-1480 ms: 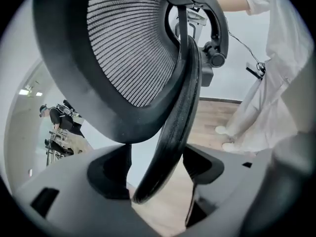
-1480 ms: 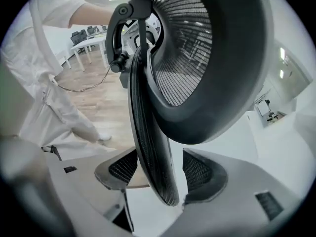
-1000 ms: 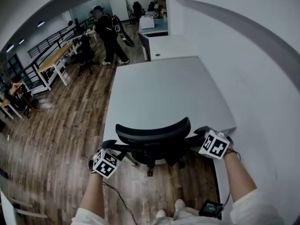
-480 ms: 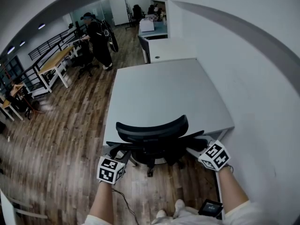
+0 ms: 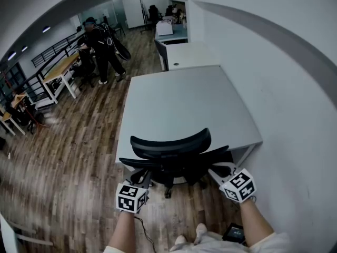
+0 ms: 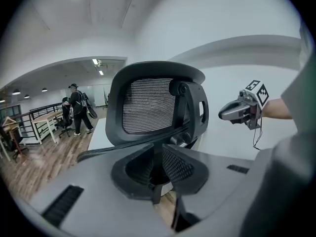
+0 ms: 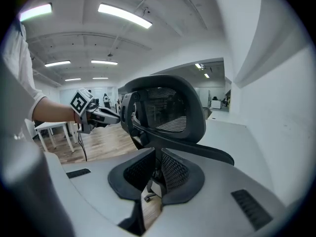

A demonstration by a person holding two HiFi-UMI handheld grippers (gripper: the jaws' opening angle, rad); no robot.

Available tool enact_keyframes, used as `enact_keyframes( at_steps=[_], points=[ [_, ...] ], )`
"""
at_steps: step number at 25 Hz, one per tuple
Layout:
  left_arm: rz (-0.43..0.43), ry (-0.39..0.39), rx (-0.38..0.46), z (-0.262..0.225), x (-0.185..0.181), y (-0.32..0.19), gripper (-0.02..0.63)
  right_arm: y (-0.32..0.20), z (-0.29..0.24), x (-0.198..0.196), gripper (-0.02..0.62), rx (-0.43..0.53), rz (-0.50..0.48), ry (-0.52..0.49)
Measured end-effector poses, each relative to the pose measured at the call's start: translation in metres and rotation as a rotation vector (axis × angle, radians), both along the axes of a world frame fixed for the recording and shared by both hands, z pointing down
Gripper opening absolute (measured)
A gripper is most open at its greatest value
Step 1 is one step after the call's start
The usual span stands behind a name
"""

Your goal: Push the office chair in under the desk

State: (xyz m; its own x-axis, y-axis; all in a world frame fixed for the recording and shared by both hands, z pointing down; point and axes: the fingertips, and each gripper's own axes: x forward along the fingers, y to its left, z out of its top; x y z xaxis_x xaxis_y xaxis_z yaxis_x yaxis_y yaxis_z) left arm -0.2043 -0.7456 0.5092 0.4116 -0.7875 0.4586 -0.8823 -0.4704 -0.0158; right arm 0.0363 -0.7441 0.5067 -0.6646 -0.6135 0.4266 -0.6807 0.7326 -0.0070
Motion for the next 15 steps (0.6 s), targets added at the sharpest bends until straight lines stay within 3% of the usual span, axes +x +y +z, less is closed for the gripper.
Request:
enact_keyframes(
  at_steps=[6,15],
  points=[
    [-0.02,0.051,0.009,-0.004,0.008,0.007,0.003,0.01,-0.002,-0.007,0.041,-0.013,0.018,-0.055],
    [0.026,0.107,0.012,-0.008,0.036,0.033,0.002,0.038,-0.004,-0.017,0.038,-0.049,0.022,-0.143]
  ],
)
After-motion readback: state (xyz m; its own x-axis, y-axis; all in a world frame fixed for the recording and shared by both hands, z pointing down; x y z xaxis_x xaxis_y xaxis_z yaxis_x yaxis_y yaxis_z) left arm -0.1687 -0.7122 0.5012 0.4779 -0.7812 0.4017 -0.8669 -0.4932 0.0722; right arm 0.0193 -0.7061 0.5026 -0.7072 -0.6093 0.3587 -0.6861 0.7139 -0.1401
